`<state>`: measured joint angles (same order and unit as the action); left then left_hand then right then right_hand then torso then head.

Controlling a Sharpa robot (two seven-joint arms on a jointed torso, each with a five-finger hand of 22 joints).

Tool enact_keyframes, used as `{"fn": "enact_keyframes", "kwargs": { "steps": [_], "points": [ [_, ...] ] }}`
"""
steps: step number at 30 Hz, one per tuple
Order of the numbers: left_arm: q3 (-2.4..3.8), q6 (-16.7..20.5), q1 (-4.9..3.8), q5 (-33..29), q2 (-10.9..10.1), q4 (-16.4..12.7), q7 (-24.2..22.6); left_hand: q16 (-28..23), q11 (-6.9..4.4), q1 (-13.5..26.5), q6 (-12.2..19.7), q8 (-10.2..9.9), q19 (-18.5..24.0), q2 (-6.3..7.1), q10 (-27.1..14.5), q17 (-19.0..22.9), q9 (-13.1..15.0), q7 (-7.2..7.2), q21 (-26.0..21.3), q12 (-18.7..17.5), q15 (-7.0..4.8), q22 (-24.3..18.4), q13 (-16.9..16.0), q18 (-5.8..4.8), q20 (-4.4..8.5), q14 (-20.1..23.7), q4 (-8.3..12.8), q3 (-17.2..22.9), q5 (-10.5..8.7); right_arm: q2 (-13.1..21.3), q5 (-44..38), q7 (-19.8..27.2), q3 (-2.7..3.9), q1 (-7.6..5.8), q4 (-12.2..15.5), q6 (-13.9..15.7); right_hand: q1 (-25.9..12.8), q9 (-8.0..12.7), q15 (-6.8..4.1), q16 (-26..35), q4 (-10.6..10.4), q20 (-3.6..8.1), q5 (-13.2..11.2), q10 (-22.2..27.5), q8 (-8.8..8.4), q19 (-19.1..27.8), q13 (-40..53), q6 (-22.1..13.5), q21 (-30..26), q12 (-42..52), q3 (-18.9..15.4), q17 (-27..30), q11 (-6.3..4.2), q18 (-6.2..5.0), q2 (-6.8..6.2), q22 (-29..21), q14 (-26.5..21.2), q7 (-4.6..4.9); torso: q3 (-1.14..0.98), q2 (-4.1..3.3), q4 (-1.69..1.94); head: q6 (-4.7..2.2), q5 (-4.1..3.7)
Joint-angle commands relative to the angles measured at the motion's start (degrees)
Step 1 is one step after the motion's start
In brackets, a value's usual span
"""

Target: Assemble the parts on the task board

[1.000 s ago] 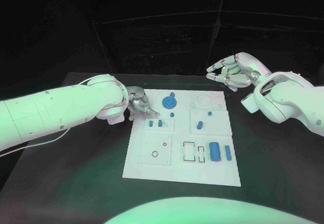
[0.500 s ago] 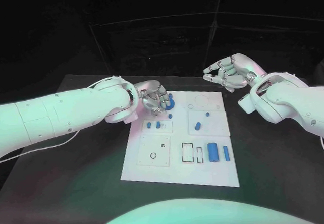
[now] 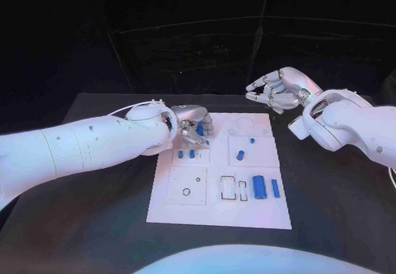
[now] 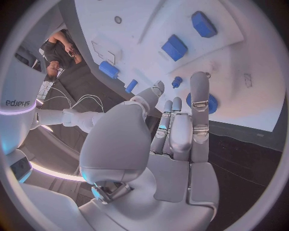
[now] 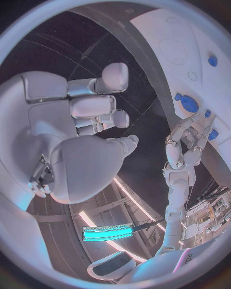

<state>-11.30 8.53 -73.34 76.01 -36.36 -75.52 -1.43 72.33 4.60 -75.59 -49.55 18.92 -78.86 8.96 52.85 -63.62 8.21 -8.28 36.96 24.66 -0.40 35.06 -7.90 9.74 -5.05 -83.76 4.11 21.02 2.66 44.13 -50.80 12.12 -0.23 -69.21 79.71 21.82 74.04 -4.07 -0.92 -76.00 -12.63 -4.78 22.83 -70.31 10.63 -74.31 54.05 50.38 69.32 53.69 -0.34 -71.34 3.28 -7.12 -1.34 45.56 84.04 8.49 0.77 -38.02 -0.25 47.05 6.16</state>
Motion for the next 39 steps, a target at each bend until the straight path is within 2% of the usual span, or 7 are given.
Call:
{"fn": "enact_keyframes", "kwargs": {
  "steps": [1,8,15,31,39],
  "points": [
    [0.02,0.10,0.16,5.25,0.73,0.99,-0.40,0.48,0.12,0.42,-0.60,-0.56,-0.30,-0.04,0.78,-0.36,-0.36,0.02,0.73,-0.52,-0.02,0.68,0.51,0.20,0.07,-0.81,-0.05,-0.49,0.06,-0.09,0.16,0.26,0.03,-0.10,0.00,-0.40,0.00,0.08,-0.44,0.30,-0.30,0.22,0.35,0.33,0.27,0.07,0.00,-0.28,-0.35,-0.30,0.12,-0.08,-0.05,-0.40,0.25,-0.03,2.04,-0.06,-0.02,0.01,0.01,-0.06,-0.03],
    [0.01,0.23,0.59,6.05,2.20,2.92,0.64,1.58,0.02,-0.14,-2.40,-1.14,-1.15,-0.79,2.18,-1.26,-0.88,0.25,3.88,-1.33,-0.12,3.86,1.49,-0.32,0.19,-1.03,-0.08,0.03,0.07,-0.18,0.16,0.26,0.03,-0.10,-0.04,-0.47,0.00,0.08,-0.44,0.30,-0.30,0.22,0.35,0.33,0.27,0.07,0.00,-0.28,-0.35,-0.30,0.12,-0.08,-0.05,-0.40,0.25,-0.03,2.04,-0.06,-0.06,0.03,0.01,-0.02,-0.06],
    [0.01,-1.42,0.87,6.82,3.43,4.13,1.34,2.28,-0.39,-0.69,-4.42,-1.58,-2.01,-1.40,4.46,-1.65,-1.32,0.69,6.92,-2.05,-0.43,6.88,2.39,-0.73,0.43,-1.27,0.10,1.38,0.08,-0.30,0.16,0.26,0.03,-0.10,-0.03,-0.58,0.06,0.08,-0.44,0.28,-0.31,0.22,0.47,0.33,0.29,0.06,0.02,-0.28,-0.34,-0.27,0.16,-0.12,-0.05,-0.39,0.33,0.01,2.05,-0.06,-0.04,0.00,0.02,0.08,-0.11],
    [0.02,-4.47,1.06,7.22,4.20,5.18,1.80,2.31,-0.58,-0.08,-5.64,-2.47,-2.15,-1.17,5.89,-1.18,-1.94,0.91,8.60,-3.28,-0.59,8.70,3.40,-1.01,0.61,-1.15,-0.06,2.13,0.07,-0.31,0.16,0.27,0.03,-0.10,-0.03,-0.70,0.06,0.08,-0.44,0.28,-0.31,0.22,0.47,0.33,0.29,0.06,0.02,-0.28,-0.34,-0.27,0.16,-0.12,-0.05,-0.39,0.33,0.01,2.05,-0.06,-0.02,0.05,0.07,0.24,-0.21],
    [0.02,-5.40,1.16,7.22,4.62,5.55,1.92,2.52,-0.82,-0.34,-6.85,-2.93,-2.27,-1.88,7.33,-1.14,-2.28,1.10,10.06,-4.04,-0.75,10.27,3.92,-1.22,0.73,-1.13,-0.01,3.32,0.08,-0.34,0.16,0.27,0.03,-0.10,-0.03,-0.73,0.06,0.08,-0.44,0.28,-0.31,0.22,0.47,0.33,0.29,0.06,0.02,-0.28,-0.34,-0.27,0.16,-0.12,-0.05,-0.39,0.33,0.01,2.05,-0.06,0.00,0.01,0.03,0.20,-0.21]
  ]
}}
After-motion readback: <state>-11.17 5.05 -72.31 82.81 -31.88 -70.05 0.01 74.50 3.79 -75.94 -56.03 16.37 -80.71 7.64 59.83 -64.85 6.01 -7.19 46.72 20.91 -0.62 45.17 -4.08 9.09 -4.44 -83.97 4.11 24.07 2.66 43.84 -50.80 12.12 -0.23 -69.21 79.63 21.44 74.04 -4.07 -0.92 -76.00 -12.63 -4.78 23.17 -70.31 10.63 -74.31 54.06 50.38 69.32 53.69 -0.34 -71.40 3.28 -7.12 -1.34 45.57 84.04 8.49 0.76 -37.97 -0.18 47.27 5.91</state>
